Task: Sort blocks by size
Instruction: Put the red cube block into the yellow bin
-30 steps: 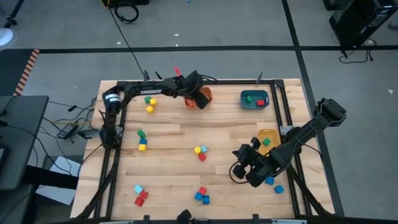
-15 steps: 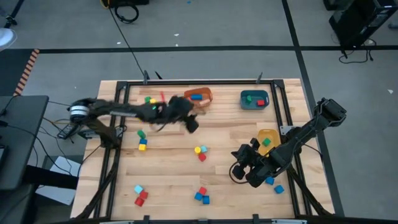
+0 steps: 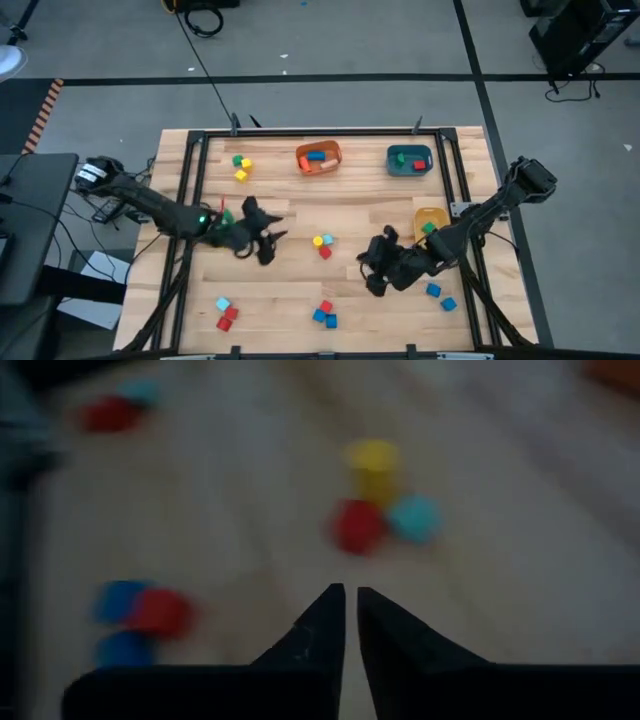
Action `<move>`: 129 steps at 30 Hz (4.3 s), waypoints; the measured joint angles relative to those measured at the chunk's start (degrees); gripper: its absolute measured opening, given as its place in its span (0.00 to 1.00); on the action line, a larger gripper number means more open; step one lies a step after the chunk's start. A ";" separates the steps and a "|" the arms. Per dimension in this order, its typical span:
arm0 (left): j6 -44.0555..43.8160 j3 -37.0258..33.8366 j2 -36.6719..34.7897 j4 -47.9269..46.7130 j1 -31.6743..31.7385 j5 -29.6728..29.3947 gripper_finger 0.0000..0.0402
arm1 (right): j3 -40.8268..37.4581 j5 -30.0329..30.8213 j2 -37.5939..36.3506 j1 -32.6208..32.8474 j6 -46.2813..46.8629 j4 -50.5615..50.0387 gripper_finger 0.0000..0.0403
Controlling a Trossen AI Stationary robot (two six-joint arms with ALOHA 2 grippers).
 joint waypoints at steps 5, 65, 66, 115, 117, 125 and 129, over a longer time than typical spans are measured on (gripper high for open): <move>-0.10 -4.49 -0.63 6.65 -6.44 -2.85 0.49 | 1.72 -1.89 1.62 -1.09 -8.92 8.97 0.18; -3.20 -13.01 -0.54 19.78 -17.37 -8.02 0.49 | 50.37 -31.97 44.11 -5.56 -54.30 -26.20 0.64; -3.19 -13.01 -0.54 19.78 -17.37 -8.00 0.49 | 50.12 -32.57 44.11 -5.67 -54.29 -25.94 0.64; -3.43 -13.01 -0.52 19.87 -17.37 -7.94 0.49 | 18.53 -5.75 9.06 -5.84 -3.44 -44.24 0.36; -3.43 -13.01 -0.52 19.87 -17.31 -7.94 0.49 | 13.41 -3.38 3.10 -5.77 4.85 -45.82 0.36; -3.45 -13.01 -0.52 19.89 -17.26 -8.00 0.49 | -0.98 -0.27 -14.78 -5.89 37.50 -56.00 0.36; -3.47 -13.01 -0.52 19.91 -17.26 -8.00 0.49 | -6.88 -3.89 -18.25 -5.95 48.85 -57.65 0.36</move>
